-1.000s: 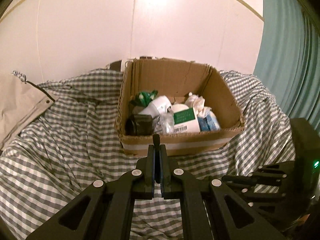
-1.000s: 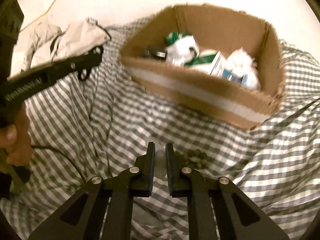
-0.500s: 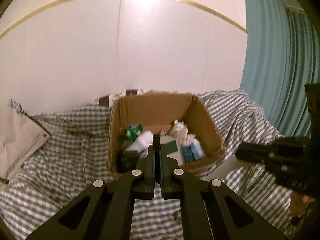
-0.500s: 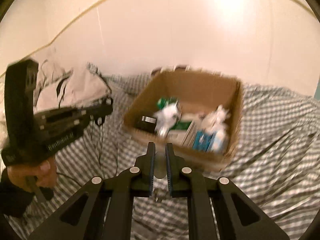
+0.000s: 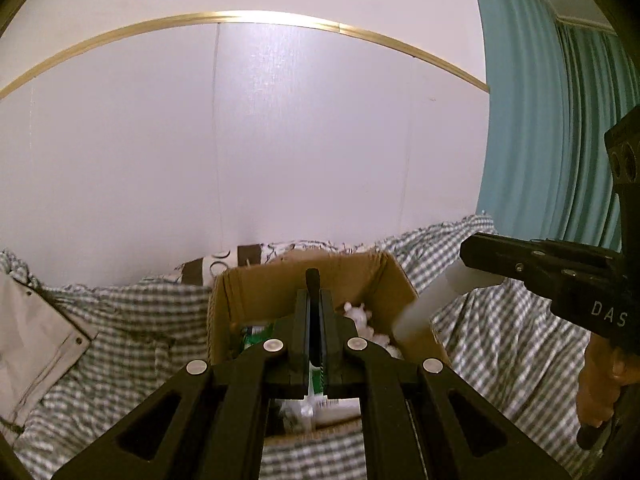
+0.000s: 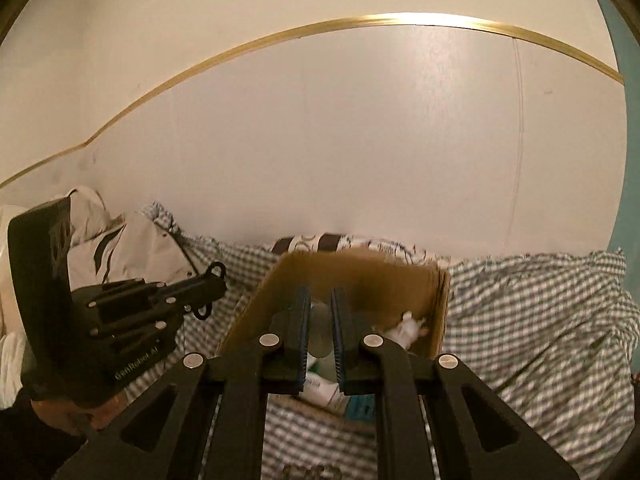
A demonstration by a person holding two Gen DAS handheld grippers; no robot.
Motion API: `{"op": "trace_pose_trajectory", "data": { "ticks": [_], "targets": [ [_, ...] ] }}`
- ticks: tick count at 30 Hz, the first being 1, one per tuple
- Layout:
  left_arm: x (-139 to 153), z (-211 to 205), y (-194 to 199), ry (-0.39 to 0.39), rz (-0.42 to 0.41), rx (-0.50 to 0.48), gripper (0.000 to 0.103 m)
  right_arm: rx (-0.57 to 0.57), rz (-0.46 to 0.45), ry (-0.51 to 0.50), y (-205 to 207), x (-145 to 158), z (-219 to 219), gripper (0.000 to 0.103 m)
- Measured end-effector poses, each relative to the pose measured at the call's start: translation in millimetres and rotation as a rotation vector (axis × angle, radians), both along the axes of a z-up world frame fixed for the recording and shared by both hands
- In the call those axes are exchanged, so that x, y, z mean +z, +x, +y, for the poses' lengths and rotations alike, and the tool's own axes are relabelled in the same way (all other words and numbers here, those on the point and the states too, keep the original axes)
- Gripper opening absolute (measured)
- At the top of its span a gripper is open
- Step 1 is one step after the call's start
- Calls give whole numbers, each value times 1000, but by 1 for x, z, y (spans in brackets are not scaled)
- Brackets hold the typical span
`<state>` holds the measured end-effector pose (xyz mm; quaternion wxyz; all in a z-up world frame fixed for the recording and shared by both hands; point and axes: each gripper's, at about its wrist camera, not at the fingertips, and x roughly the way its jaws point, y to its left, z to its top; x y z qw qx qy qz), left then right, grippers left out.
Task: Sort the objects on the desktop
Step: 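Carry the ring and stick over the box and open both tools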
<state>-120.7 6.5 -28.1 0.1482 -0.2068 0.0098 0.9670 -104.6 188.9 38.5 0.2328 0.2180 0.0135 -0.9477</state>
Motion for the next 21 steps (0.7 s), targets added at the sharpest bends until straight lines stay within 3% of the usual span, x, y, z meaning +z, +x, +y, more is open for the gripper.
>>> {"op": "trace_pose_trajectory", "data": {
  "ticks": [6,12,17,20,21],
  "targets": [
    [-10,4,-44,21,-52,-16,4,-35,-8,-2,-40,-6,0,9],
    [-41,15,-85,-30,-101,9,4,-70,-53,14,-82,-32,-2,9],
    [-74,19,-119,-69,-193,13,6,-93,-91,29,-108,-59,0,10],
    [-82,17,-126,-50,-236,26,20,-121,-111,43,-119,-73,3,12],
    [-82,16,-125,-45,-237,32,35,-129,-123,43,-122,-78,4,14]
  ]
}}
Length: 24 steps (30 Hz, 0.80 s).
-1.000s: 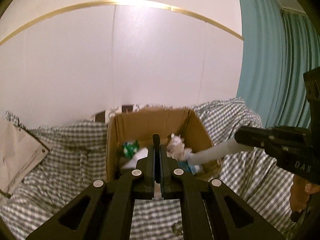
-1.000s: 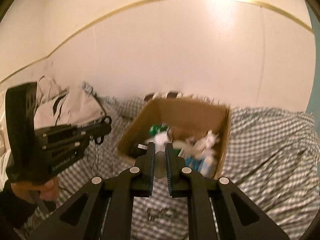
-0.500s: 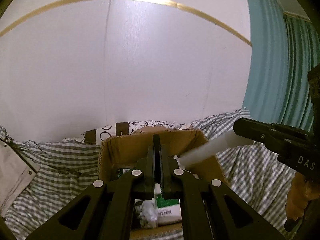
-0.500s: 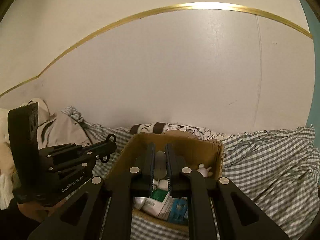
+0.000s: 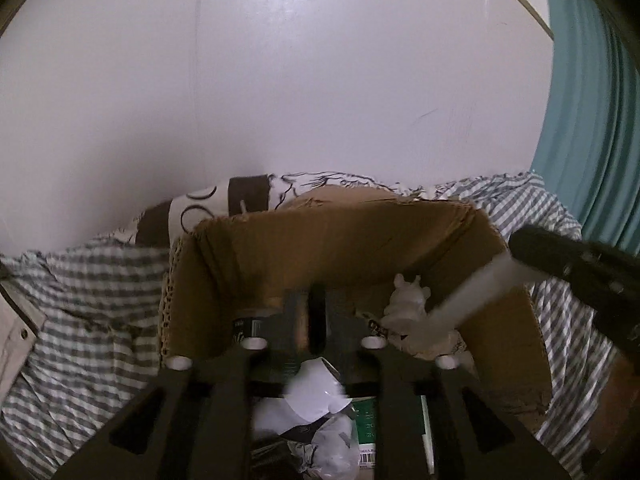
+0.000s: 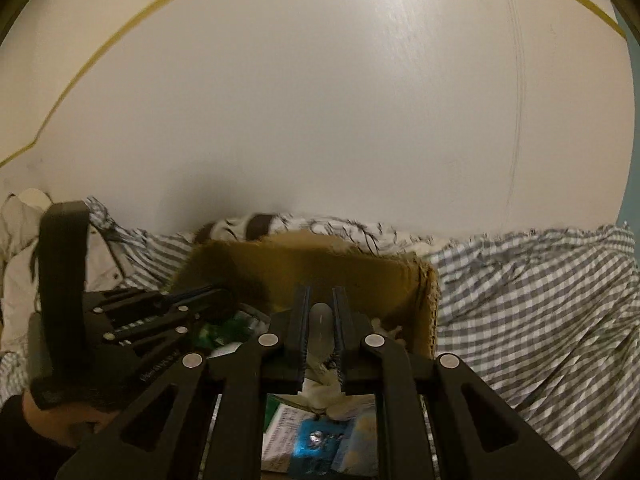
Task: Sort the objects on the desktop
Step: 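Carry the ring and stick over the box and open both tools, then withdraw both tools from the box back toward the bed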
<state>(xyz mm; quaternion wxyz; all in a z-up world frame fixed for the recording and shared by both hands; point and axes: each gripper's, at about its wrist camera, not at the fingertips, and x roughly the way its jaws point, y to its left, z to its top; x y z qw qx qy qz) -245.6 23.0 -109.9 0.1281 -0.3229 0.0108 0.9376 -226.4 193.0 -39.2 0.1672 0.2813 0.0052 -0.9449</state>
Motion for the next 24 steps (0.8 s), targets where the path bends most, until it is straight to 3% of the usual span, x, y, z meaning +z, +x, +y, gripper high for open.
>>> {"op": "trace_pose_trajectory", "data": {
  "ticks": [1,3,8,10,12,16,18,20,24],
  "targets": [
    [1,-2,2,0,7,13,56,-11,-6,0,-3,-3,2,15],
    [4,-7,5,3,36,48,75,-28,-25,-3,-5,-9,6,15],
    [16,-17,15,26,40,78,75,-40,0,6,2,-5,11,16],
    [20,-18,21,20,48,82,75,-49,25,-1,9,4,12,22],
    [28,-20,30,13,62,89,75,-50,51,-17,19,16,14,35],
    [48,-29,52,19,103,106,80,-55,90,-27,36,35,13,40],
    [59,-35,64,19,127,120,84,-58,110,-40,48,44,13,58],
    [71,-40,78,12,150,127,85,-56,135,-58,62,54,13,68],
    [90,-48,103,-1,205,163,101,-64,177,-49,84,67,9,97]
  ]
}}
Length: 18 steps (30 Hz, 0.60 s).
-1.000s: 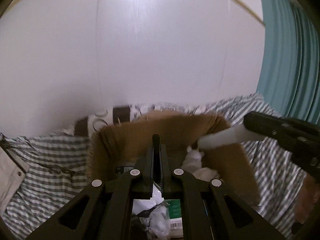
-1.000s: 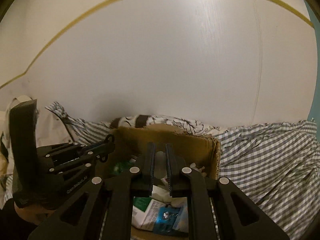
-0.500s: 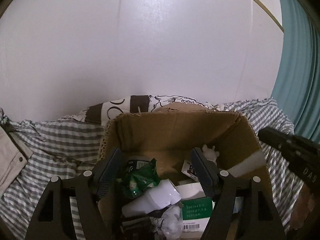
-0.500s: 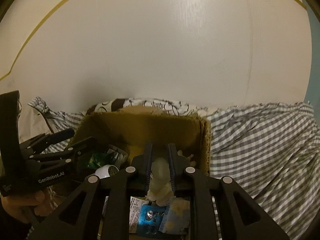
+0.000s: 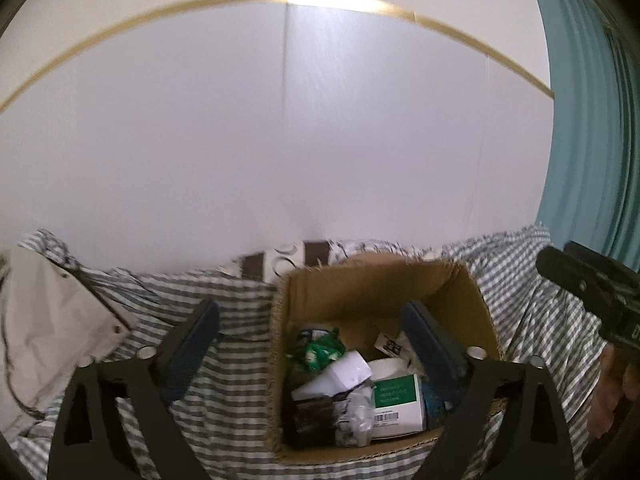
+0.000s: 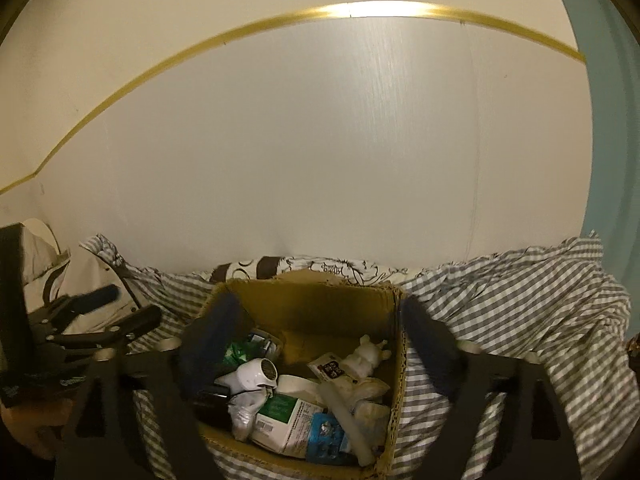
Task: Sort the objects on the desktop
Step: 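Withdraw both tools from the box back toward the bed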
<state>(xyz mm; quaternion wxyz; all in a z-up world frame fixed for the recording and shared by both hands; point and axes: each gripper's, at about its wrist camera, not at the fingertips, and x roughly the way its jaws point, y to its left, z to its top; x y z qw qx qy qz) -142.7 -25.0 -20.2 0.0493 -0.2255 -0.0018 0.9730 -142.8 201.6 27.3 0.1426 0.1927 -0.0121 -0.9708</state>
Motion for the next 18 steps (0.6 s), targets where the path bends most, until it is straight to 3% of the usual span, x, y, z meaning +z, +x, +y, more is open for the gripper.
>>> {"op": "trace_pose_trajectory", "data": {
  "ticks": [3,18],
  "targets": [
    [12,-7,17,2,36,30,103,-5,17,7,13,9,-2,103],
    [38,-16,74,47,91,28,103,-63,51,51,68,26,-2,103]
  ]
}}
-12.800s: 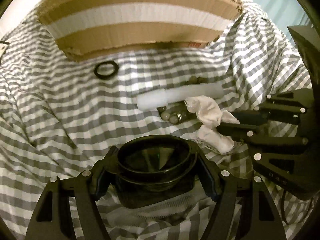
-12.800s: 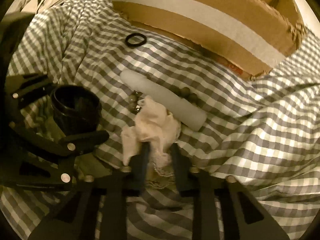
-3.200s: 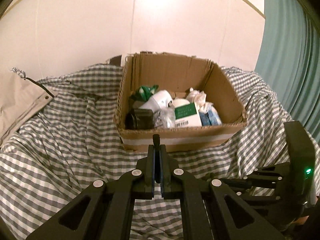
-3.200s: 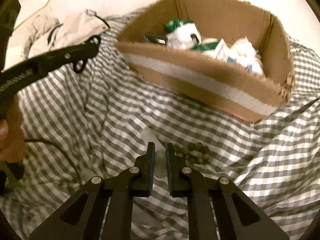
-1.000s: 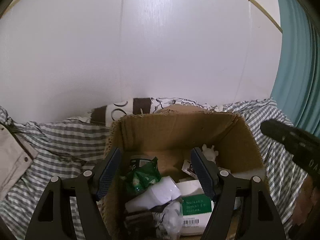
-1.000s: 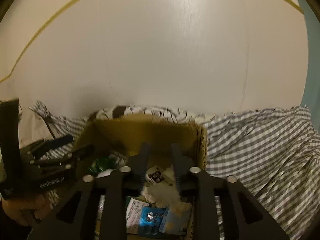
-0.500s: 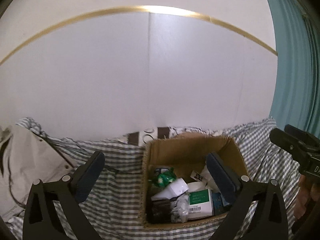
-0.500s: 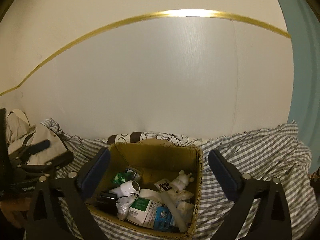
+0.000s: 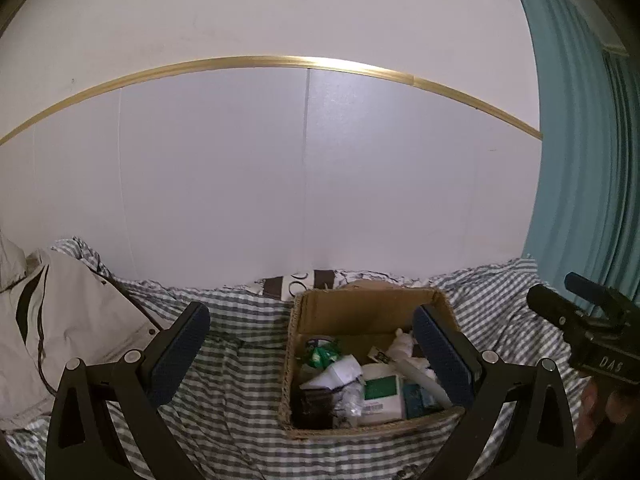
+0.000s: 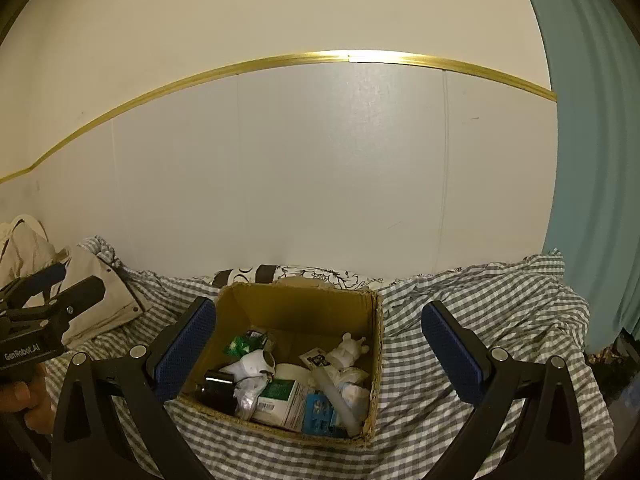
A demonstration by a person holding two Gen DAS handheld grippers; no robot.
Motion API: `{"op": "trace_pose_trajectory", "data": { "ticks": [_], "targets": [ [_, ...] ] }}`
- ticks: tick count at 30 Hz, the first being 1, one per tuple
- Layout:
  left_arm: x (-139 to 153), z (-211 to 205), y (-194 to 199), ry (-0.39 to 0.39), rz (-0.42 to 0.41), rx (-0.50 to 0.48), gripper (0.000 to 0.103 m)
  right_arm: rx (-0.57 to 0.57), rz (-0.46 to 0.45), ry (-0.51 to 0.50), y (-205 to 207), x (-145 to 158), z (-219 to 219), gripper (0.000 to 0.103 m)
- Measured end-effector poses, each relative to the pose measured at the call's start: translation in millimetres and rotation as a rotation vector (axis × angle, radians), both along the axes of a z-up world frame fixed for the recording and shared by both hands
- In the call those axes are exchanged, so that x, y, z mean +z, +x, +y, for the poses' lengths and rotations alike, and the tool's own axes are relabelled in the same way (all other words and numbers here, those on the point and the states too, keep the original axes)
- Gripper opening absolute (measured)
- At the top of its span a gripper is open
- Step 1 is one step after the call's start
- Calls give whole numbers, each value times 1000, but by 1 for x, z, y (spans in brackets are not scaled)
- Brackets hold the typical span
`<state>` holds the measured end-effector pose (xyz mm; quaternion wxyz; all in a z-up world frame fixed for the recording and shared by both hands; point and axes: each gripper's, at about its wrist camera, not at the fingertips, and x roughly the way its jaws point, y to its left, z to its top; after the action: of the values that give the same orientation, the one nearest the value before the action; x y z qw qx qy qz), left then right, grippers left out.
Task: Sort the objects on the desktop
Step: 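Withdraw both tools from the box back toward the bed, then lower the open left tool onto the dark bead string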
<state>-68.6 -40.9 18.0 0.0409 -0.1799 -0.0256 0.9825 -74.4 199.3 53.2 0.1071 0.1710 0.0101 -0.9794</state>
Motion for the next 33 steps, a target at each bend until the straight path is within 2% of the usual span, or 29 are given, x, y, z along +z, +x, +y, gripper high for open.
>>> {"op": "trace_pose_trajectory", "data": {
  "ticks": [11,18,23,28,31,33],
  "targets": [
    [-8,6,22,-4,10,-15,103,36,-7,9,25,-18,-5,103],
    [-21,11,27,-4,3,-10,103,42,-68,8,28,-41,-1,103],
    [-38,13,26,1,-39,-21,101,57,-128,15,30,-66,2,103],
    [-66,17,26,-22,-97,-42,93,51,-187,73,32,-95,-2,103],
    [-85,18,22,-29,-148,-50,87,41,-243,109,30,-116,1,96],
    [-101,20,19,-29,-189,-59,86,35,-290,114,25,-128,4,88]
  ]
}}
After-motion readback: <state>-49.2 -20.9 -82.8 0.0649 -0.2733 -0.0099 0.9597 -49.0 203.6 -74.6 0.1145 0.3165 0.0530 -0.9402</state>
